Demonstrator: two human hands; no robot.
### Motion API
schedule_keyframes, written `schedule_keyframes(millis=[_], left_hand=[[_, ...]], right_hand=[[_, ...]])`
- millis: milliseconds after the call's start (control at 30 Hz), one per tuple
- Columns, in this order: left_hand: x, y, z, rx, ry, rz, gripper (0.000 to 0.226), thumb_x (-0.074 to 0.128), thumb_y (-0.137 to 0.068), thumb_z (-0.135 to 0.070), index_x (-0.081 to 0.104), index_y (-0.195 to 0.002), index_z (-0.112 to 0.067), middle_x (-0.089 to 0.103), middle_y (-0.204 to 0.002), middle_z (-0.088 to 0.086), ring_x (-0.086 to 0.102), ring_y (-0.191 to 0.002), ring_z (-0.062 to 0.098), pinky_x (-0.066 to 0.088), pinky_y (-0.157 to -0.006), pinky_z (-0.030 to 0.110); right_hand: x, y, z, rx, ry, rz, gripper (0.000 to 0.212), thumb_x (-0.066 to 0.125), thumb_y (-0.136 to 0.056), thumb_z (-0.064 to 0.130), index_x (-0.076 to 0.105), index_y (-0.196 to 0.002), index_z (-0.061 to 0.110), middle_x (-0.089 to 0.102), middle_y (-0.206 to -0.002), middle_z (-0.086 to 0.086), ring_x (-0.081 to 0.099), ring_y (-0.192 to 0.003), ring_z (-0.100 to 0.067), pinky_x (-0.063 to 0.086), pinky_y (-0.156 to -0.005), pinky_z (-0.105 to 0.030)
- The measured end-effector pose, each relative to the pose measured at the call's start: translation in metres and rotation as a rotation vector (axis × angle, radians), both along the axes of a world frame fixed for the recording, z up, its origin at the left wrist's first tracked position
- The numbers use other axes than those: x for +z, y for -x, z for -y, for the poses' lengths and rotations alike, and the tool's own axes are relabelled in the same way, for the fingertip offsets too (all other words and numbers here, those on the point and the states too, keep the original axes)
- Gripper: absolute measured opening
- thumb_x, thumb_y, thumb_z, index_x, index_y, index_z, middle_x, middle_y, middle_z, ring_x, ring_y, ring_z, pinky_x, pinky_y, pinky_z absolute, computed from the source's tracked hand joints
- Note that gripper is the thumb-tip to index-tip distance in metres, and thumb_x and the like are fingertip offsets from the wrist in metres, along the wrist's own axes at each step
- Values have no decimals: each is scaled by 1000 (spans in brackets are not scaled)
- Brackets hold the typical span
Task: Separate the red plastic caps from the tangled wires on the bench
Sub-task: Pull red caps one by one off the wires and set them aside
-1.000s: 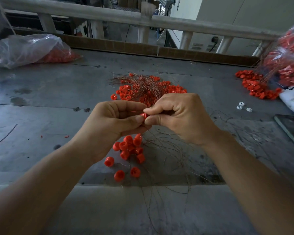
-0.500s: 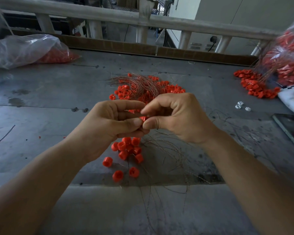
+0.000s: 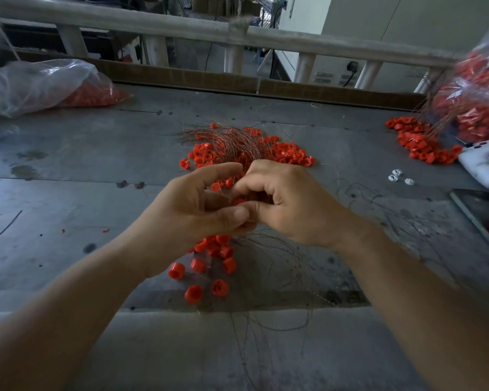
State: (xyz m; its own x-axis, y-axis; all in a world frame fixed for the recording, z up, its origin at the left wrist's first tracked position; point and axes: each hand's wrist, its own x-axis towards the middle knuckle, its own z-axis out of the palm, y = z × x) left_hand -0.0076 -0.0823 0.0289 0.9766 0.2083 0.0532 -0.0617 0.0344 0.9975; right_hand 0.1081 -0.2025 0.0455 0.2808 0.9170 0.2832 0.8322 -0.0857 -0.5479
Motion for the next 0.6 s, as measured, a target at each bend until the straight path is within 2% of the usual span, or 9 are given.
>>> schedule_keyframes(millis=[100,300,400,467,533,600], left_hand=[[0,0,3,17,-20,17,81,66,-58,-20,39,-134,-13,72,-87,14,70,-80,24,55,-65,22],[3,2,5,0,71,57,75,63,-62,-15,40,-132,-20,71,-80,17,70,-72,24,55,-61,23],[4,2,5,4,77,43,74,64,-60,-17,42,-130,-21,71,-83,19,70,-74,27,55,-61,23],[4,2,4,6,91,31,71,66,-61,-17,44,-128,-21,71,-85,18,70,-75,28,55,-61,24],[4,1,2,-16,126,14,65,73,-66,-17,47,-126,-19,71,-85,17,70,-77,29,56,-62,25],[5,2,0,-26,162,-8,60,73,-67,-19,50,-122,-17,71,-84,17,70,-76,30,55,-60,24]], right_hand=[[1,4,0,-5,-4,32,9,64,-82,8,67,-89,5,51,-81,7,51,-75,-7,43,-67,-16],[1,10,-1,-19,-73,47,5,63,-80,6,65,-83,3,50,-78,5,46,-70,-5,40,-64,-21],[2,8,0,-12,-54,14,5,64,-82,8,65,-85,6,50,-77,8,47,-71,-2,41,-66,-17],[2,6,0,-12,-43,-33,5,65,-82,12,65,-86,9,49,-78,14,48,-71,1,39,-66,-10],[3,5,0,-5,-46,-97,4,67,-80,17,64,-82,19,49,-76,16,49,-69,3,40,-65,-9],[2,4,0,-2,-66,-145,18,71,-76,20,59,-76,33,50,-74,15,50,-69,3,40,-63,-9]])
